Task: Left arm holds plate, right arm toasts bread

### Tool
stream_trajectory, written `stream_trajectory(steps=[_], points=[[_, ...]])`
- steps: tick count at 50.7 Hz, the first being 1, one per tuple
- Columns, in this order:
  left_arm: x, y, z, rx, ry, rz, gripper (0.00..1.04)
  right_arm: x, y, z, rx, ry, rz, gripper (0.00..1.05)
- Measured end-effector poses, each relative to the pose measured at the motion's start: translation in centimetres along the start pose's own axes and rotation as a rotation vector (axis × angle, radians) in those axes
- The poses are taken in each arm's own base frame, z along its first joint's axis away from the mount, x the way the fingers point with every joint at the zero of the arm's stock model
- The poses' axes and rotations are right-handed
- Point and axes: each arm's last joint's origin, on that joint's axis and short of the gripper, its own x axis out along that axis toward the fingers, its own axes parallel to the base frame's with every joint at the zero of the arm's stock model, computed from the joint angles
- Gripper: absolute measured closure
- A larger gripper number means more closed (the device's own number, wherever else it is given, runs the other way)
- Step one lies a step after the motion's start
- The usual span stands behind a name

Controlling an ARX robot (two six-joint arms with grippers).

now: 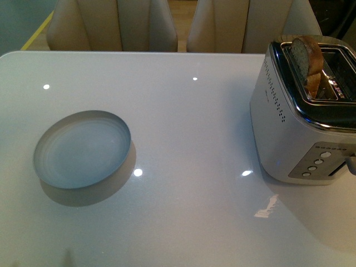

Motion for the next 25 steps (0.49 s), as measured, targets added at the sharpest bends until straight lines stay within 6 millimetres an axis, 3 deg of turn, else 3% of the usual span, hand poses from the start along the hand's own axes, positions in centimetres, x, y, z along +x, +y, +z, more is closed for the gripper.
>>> stream_trajectory(steps=[3, 7, 11, 14, 19, 25], points=[[-2.7, -2.3, -0.1, 0.044, -0.023, -0.043, 0.07, 0.0, 0.0, 0.0, 0.000, 0.000, 0.000, 0.09], [-5.1, -4.5, -1.0, 0.328, -0.396, -0.196, 0.23, 0.0, 0.0, 0.0, 0.000, 0.000, 0.000, 0.09], [-7.6, -5.3, -2.4, 0.567, -0.655, -0.283, 0.41, 0.0, 0.0, 0.0, 0.000, 0.000, 0.000, 0.09], [-8.6, -4.4, -2.9, 0.654, -0.725, -0.279, 0.55, 0.0, 0.0, 0.0, 0.000, 0.000, 0.000, 0.09], [-8.4, -1.7, -4.4, 0.726, -0.703, -0.229, 0.80, 0.0, 0.0, 0.0, 0.000, 0.000, 0.000, 0.09], [-8.8, -0.2, -5.2, 0.743, -0.703, -0.223, 1.00, 0.0, 0.0, 0.0, 0.000, 0.000, 0.000, 0.09]])
